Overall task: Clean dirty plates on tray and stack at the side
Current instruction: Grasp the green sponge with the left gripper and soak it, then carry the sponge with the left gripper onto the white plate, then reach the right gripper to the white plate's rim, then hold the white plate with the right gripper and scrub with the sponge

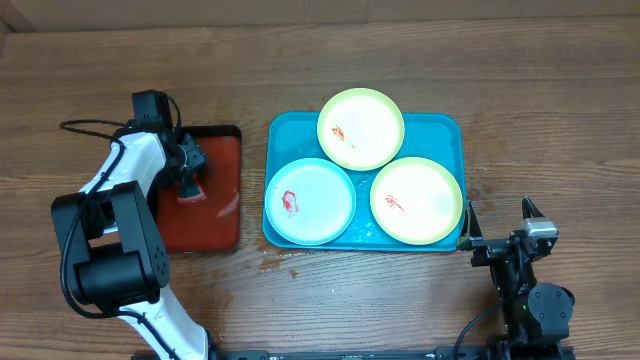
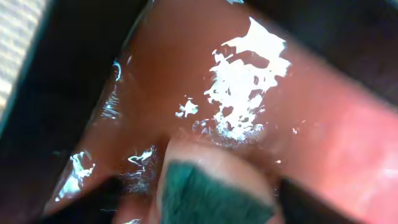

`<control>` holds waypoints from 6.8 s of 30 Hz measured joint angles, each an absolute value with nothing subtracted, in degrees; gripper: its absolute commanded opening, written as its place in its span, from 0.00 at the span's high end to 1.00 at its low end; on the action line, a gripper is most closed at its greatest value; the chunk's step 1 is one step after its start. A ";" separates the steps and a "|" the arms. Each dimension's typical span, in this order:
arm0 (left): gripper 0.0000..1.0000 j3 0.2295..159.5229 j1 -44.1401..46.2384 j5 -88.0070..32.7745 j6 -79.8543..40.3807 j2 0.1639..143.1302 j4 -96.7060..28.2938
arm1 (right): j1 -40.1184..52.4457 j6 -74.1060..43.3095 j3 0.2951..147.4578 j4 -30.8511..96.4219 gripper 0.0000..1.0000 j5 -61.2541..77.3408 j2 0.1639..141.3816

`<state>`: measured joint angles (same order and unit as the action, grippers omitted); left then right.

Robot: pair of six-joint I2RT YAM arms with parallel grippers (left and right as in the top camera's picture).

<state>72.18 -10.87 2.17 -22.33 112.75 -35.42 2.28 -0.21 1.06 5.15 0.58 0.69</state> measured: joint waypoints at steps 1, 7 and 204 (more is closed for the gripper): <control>0.00 72.42 -10.87 2.17 -22.33 112.75 -36.49 | 2.28 -0.23 1.06 5.15 0.00 0.56 0.69; 0.36 72.90 -10.87 2.20 -22.09 112.75 -43.88 | 2.31 -0.19 1.06 5.17 0.00 0.56 0.69; 0.96 59.66 27.03 -2.79 -31.44 96.57 -30.02 | 20.40 -3.36 67.35 33.95 0.49 21.61 102.61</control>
<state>59.66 27.03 -2.79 -31.44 96.57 -30.02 20.40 -3.36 67.35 33.95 21.61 102.61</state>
